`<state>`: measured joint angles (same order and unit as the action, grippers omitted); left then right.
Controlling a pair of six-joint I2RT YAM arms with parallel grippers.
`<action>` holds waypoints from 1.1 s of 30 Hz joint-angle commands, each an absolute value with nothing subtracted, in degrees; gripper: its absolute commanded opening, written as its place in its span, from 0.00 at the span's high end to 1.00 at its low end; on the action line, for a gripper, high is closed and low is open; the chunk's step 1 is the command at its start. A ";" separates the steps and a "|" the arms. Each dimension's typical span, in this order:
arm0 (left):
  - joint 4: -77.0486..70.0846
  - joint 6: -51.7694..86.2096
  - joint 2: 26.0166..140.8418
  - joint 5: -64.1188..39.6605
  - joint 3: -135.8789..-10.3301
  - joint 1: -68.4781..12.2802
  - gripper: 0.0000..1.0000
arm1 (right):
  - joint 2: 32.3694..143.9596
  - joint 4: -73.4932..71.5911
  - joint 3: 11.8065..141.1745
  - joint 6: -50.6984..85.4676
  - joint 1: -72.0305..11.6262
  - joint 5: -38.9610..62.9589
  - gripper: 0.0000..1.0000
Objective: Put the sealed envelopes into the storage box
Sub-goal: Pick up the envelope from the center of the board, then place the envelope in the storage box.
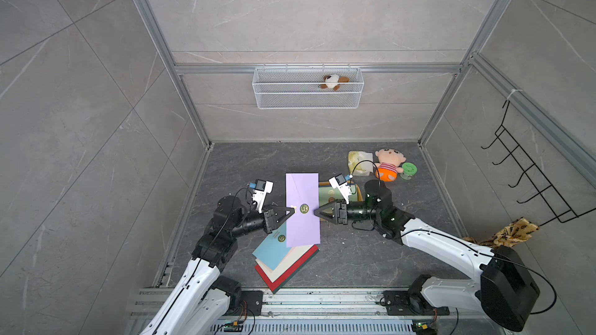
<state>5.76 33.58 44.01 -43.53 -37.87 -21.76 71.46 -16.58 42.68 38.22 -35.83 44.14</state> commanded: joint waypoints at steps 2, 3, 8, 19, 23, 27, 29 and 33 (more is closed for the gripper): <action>14.00 20.41 52.59 -38.52 -47.74 -22.06 1.00 | 66.52 -2.22 42.61 30.26 -30.36 35.17 0.59; 15.84 17.28 55.31 -37.18 -50.23 -22.16 1.00 | 65.47 1.64 42.82 28.43 -29.05 32.13 0.59; 29.85 -1.64 70.20 -33.10 -66.69 -23.47 1.00 | 60.72 16.22 42.92 23.45 -22.35 17.60 0.62; 56.05 -28.17 105.74 -20.60 -110.81 -35.79 1.00 | 54.21 23.95 39.38 24.27 -12.74 11.57 0.67; 65.54 -32.10 118.04 -17.03 -126.31 -38.59 1.00 | 53.71 26.06 39.80 23.60 -12.16 11.41 0.67; 69.31 -32.21 124.98 -15.07 -133.30 -40.42 1.00 | 53.10 26.99 39.88 23.13 -11.87 10.52 0.68; 69.37 -32.21 125.74 -15.18 -133.06 -40.51 1.00 | 53.17 27.12 39.87 23.12 -11.79 10.47 0.69; 70.31 -33.27 127.35 -13.55 -132.61 -41.46 1.00 | 53.70 27.63 40.36 22.98 -11.73 10.97 0.69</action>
<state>66.43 -30.72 127.46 -15.03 -130.72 -40.86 53.89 26.04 40.05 24.29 -11.97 11.51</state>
